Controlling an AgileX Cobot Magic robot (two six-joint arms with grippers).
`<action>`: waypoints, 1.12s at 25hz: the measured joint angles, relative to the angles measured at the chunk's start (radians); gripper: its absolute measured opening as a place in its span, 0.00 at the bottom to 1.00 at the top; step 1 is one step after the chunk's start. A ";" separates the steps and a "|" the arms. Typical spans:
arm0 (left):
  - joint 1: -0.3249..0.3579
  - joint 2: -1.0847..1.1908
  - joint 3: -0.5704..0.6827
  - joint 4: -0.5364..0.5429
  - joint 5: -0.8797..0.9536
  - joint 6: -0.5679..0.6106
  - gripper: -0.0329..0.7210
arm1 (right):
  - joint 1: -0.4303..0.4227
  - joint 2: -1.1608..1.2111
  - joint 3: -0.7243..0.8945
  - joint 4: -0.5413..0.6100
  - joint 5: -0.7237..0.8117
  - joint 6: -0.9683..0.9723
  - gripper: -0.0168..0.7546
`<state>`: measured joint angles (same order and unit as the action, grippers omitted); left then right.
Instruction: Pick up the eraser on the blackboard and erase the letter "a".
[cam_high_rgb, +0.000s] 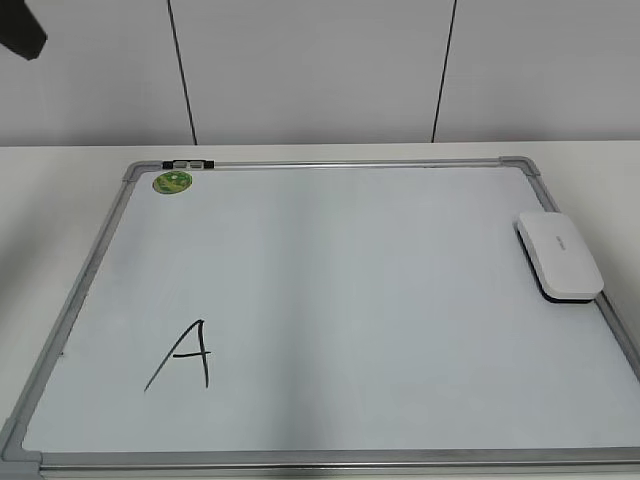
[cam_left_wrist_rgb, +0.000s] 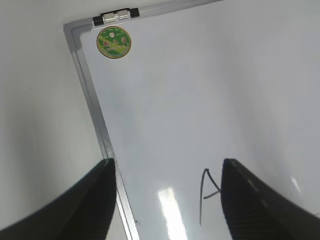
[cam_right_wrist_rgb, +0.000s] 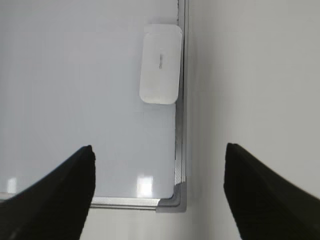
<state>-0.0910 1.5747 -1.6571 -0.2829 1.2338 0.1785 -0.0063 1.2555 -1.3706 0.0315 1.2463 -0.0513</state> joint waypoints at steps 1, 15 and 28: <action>-0.002 -0.045 0.037 0.000 0.002 0.000 0.69 | 0.000 -0.046 0.032 0.000 0.000 0.000 0.79; -0.002 -0.676 0.708 0.048 -0.011 0.000 0.68 | 0.000 -0.584 0.448 0.018 0.009 0.000 0.79; -0.002 -1.147 1.093 0.058 -0.148 0.000 0.68 | 0.000 -0.948 0.840 0.009 -0.058 0.004 0.79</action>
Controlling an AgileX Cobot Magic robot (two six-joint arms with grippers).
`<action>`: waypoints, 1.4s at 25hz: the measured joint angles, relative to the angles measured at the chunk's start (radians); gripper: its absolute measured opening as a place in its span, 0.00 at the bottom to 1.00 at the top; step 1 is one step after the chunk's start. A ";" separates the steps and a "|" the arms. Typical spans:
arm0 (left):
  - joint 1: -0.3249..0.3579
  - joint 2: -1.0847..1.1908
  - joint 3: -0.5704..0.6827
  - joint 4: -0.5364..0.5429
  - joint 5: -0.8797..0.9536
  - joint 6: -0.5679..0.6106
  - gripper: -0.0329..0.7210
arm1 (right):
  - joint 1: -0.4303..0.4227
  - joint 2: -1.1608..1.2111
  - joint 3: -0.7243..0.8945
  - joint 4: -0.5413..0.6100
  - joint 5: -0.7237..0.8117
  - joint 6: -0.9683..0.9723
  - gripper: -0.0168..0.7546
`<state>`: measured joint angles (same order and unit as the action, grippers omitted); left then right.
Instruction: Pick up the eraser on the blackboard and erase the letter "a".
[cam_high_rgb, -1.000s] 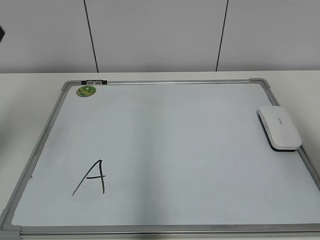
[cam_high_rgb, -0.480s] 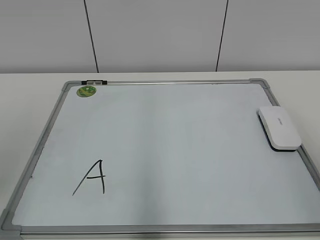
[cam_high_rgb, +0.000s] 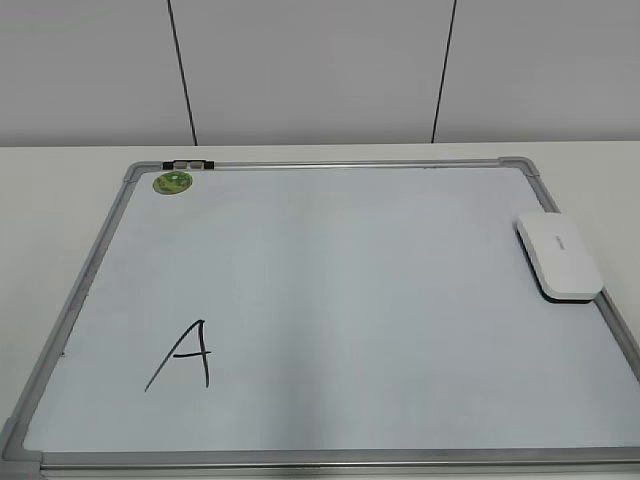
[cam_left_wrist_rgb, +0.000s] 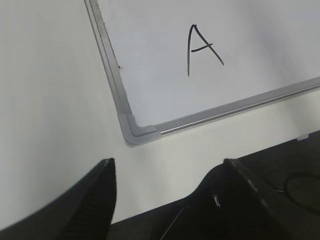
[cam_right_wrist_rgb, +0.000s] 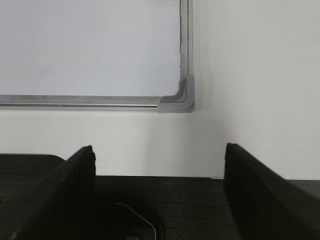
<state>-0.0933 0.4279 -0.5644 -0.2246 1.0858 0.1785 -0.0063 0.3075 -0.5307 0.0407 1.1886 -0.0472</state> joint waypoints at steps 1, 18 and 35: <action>0.000 -0.022 0.017 0.002 -0.011 0.000 0.68 | 0.000 -0.017 0.010 -0.007 -0.001 0.000 0.79; 0.000 -0.072 0.041 0.111 -0.009 -0.046 0.67 | 0.000 -0.052 0.041 -0.041 -0.051 0.017 0.78; 0.000 -0.072 0.053 0.117 0.003 -0.063 0.66 | 0.000 -0.052 0.041 -0.015 -0.051 0.017 0.78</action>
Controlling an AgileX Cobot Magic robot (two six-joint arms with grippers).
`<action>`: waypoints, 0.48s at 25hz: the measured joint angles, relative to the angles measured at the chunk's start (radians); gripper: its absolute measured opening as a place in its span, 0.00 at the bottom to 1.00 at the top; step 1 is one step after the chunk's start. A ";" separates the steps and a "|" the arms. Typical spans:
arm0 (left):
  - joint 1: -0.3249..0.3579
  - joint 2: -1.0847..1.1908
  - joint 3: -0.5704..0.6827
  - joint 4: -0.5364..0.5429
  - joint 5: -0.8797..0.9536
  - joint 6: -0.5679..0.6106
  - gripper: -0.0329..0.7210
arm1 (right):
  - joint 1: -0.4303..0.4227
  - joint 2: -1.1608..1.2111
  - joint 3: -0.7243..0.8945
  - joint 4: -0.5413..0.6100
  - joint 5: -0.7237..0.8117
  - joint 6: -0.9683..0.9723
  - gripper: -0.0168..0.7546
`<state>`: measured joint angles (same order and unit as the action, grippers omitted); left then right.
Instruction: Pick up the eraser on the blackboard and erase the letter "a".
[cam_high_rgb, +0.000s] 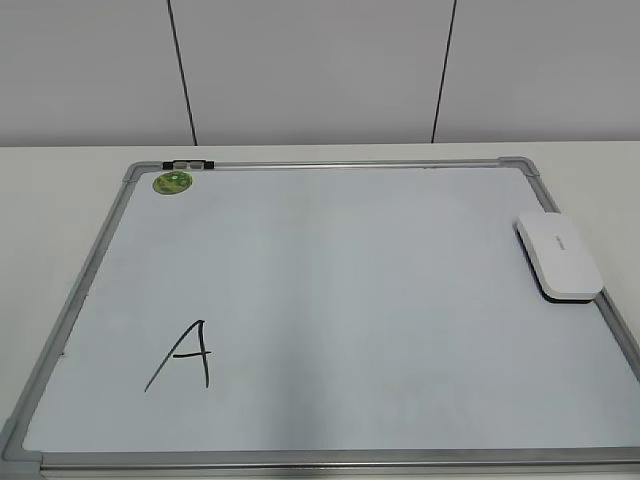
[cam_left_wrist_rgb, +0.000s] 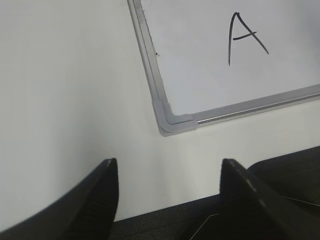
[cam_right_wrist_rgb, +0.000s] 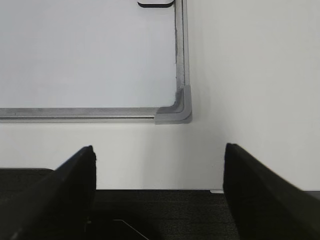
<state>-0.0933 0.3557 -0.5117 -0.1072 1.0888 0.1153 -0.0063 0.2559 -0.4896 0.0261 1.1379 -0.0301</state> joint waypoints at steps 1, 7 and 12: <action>0.000 0.000 0.000 0.000 0.000 0.000 0.66 | 0.000 0.000 0.000 0.000 0.000 0.000 0.78; 0.000 0.000 0.000 0.002 0.000 -0.002 0.66 | 0.000 0.000 0.000 0.000 0.000 0.000 0.78; 0.000 -0.036 0.000 0.002 0.000 -0.002 0.66 | 0.000 0.000 0.000 0.000 0.000 0.000 0.78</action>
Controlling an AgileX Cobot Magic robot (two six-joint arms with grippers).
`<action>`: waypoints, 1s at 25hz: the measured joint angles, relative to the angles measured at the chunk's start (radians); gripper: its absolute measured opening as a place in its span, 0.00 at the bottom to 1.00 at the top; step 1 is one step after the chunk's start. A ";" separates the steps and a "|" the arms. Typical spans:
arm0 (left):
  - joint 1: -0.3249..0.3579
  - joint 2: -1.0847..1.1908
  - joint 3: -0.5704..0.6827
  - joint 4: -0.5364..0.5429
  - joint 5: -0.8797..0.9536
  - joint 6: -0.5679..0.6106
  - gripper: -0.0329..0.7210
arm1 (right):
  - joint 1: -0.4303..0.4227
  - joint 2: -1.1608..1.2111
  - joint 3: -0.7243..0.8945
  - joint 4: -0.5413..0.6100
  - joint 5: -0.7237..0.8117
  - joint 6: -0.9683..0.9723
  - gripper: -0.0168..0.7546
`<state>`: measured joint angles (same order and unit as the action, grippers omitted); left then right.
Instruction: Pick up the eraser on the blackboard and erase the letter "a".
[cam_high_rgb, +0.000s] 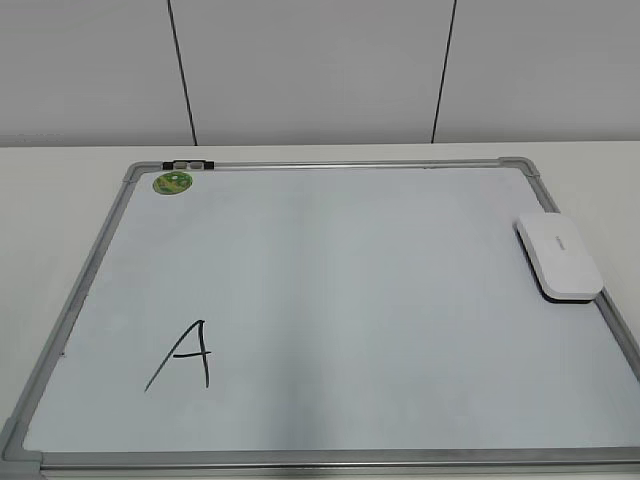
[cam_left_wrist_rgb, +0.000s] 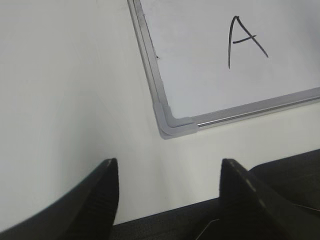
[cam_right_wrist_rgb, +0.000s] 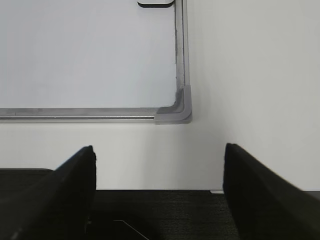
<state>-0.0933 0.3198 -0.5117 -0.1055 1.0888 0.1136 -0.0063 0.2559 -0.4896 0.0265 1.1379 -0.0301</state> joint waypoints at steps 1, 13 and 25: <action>0.002 -0.017 0.000 0.000 0.000 0.000 0.66 | 0.000 -0.002 0.000 0.000 0.000 0.000 0.78; 0.067 -0.296 0.000 0.000 0.007 -0.002 0.66 | 0.000 -0.209 0.000 0.002 0.000 0.000 0.78; 0.084 -0.310 0.000 -0.002 0.013 -0.002 0.65 | 0.000 -0.273 0.000 0.002 0.002 0.000 0.78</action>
<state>-0.0094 0.0094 -0.5117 -0.1076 1.1015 0.1115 -0.0063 -0.0168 -0.4896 0.0282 1.1398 -0.0301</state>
